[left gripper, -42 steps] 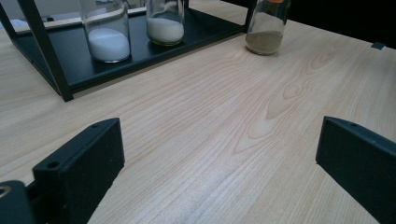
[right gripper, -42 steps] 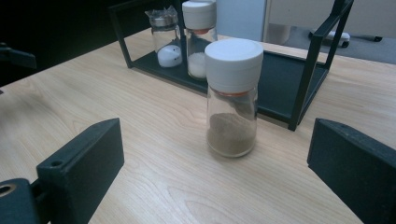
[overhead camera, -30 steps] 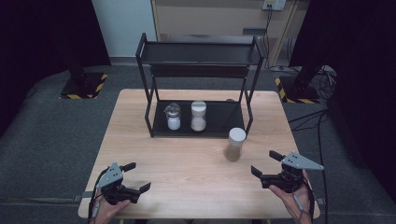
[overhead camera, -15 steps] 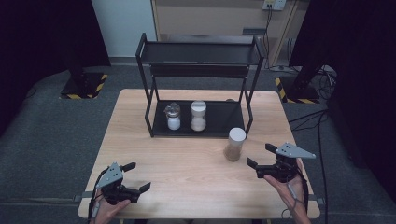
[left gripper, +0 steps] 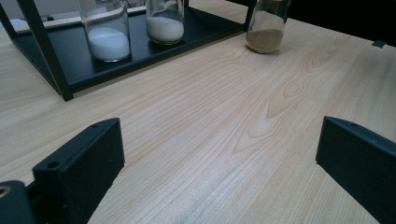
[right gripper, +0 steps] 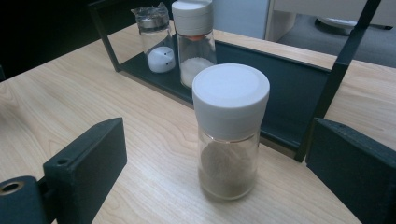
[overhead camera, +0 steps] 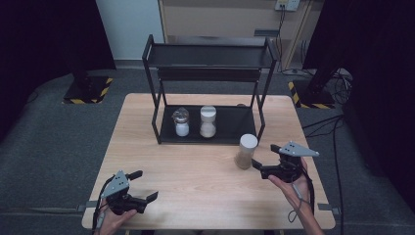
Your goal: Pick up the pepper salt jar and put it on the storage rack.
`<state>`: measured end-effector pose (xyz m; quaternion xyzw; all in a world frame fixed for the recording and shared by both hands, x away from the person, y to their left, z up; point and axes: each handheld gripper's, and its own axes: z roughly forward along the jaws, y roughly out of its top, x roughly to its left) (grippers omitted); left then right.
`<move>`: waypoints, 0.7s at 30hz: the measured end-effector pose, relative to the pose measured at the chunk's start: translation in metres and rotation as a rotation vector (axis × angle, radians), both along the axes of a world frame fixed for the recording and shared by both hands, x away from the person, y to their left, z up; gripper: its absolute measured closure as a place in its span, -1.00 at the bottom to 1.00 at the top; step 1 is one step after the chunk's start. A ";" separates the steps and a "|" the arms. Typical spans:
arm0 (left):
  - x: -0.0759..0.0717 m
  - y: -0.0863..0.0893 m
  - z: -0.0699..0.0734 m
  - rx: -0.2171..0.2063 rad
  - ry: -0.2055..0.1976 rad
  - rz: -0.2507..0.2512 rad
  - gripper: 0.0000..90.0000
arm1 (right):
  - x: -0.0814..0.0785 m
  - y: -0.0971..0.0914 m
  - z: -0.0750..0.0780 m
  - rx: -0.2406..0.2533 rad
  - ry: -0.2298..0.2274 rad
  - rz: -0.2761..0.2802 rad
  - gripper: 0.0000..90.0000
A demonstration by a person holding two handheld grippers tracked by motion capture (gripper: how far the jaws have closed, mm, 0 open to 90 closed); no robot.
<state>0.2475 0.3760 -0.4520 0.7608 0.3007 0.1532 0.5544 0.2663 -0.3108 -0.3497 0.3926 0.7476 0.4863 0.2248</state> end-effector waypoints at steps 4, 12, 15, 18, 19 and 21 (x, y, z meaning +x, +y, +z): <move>0.000 0.000 0.000 0.000 -0.001 -0.001 -1.00 | 0.007 0.004 0.000 -0.006 0.005 0.001 -0.87; 0.000 0.000 0.000 0.001 0.000 0.000 -1.00 | 0.022 0.009 -0.003 -0.005 0.022 -0.005 -0.87; 0.000 0.000 0.000 0.001 0.000 0.000 -1.00 | 0.028 0.012 -0.004 -0.008 0.028 -0.007 -0.86; 0.000 0.000 0.000 0.001 0.000 -0.001 -1.00 | 0.033 0.014 -0.006 -0.012 0.030 -0.012 -0.84; 0.000 0.000 0.000 0.001 0.000 -0.001 -1.00 | 0.035 0.015 -0.006 -0.012 0.034 -0.014 -0.84; 0.000 0.000 0.000 0.000 0.000 -0.001 -1.00 | 0.039 0.016 -0.007 -0.013 0.042 -0.011 -0.83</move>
